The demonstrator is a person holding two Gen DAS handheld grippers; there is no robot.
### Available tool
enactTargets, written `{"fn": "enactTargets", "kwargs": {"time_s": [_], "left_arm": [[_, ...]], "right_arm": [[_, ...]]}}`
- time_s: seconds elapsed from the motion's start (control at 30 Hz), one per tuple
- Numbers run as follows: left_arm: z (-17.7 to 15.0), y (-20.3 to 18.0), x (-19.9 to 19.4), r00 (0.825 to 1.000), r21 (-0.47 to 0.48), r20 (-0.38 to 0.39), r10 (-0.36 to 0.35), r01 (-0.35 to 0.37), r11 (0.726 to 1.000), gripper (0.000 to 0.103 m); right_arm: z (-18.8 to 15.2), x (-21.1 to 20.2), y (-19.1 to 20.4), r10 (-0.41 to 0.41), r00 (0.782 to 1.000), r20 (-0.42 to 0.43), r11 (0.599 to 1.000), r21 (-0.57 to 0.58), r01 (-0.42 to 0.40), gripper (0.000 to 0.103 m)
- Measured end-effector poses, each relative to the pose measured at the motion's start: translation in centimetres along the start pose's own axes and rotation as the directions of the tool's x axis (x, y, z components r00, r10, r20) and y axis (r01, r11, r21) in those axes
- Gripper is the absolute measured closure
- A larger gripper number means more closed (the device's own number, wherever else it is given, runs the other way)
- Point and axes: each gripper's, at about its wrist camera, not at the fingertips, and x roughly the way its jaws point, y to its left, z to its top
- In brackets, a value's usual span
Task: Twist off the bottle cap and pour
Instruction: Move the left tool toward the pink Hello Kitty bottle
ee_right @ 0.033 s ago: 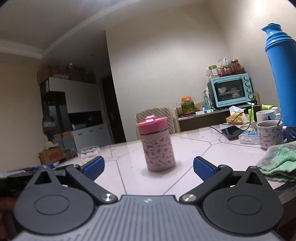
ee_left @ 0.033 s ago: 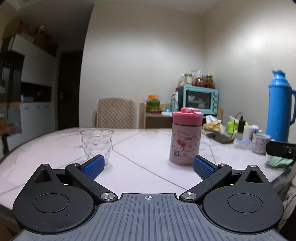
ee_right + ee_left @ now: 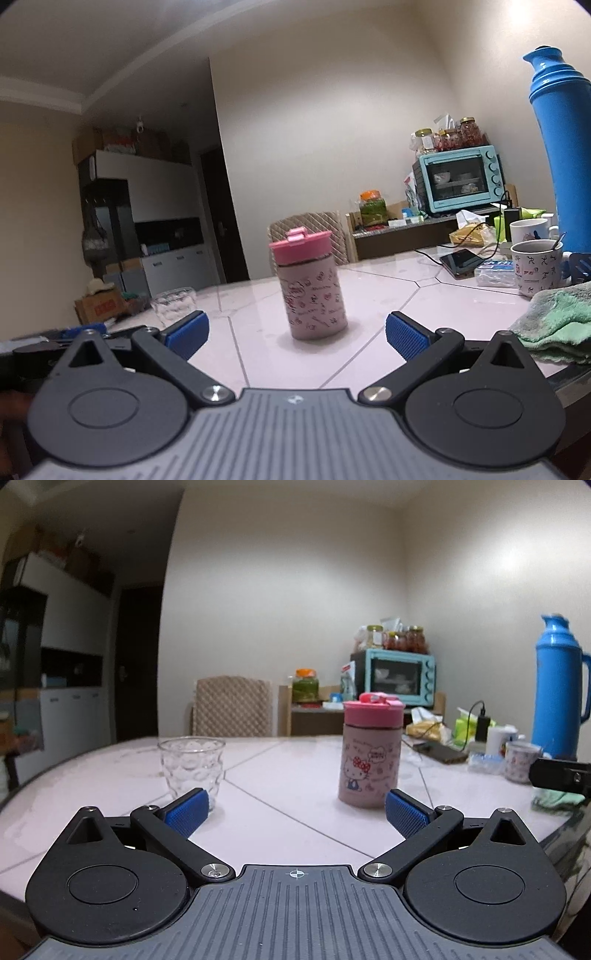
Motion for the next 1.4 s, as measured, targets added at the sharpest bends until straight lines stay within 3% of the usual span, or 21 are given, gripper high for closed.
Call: {"fn": "enactTargets", "kwargs": {"time_s": [0.2,0.27,0.37,1.4], "left_arm": [[0.4,3.2,-0.8,1.0,-0.063,0.006,-0.023,0.024,0.998,0.0],[0.6,2.5,-1.8,1.0,-0.024,0.01,-0.003,0.003,1.0,0.0],[0.4,-2.0,1.4,0.996,0.064,-0.06,0.062,-0.058,0.996,0.0],[0.6,-1.2,0.1,0.995,0.072,-0.069,0.067,-0.062,0.995,0.0]], "right_arm": [[0.3,0.6,-0.2,-0.004,0.999,-0.043,1.0,-0.029,0.003,0.0],[0.4,0.8,-0.3,-0.006,0.998,-0.058,0.999,-0.038,0.003,0.0],[0.5,1.4,-0.2,0.002,0.997,-0.075,0.999,-0.047,-0.006,0.0],[0.9,2.0,1.0,0.027,0.996,-0.083,0.997,-0.064,-0.033,0.0]]}}
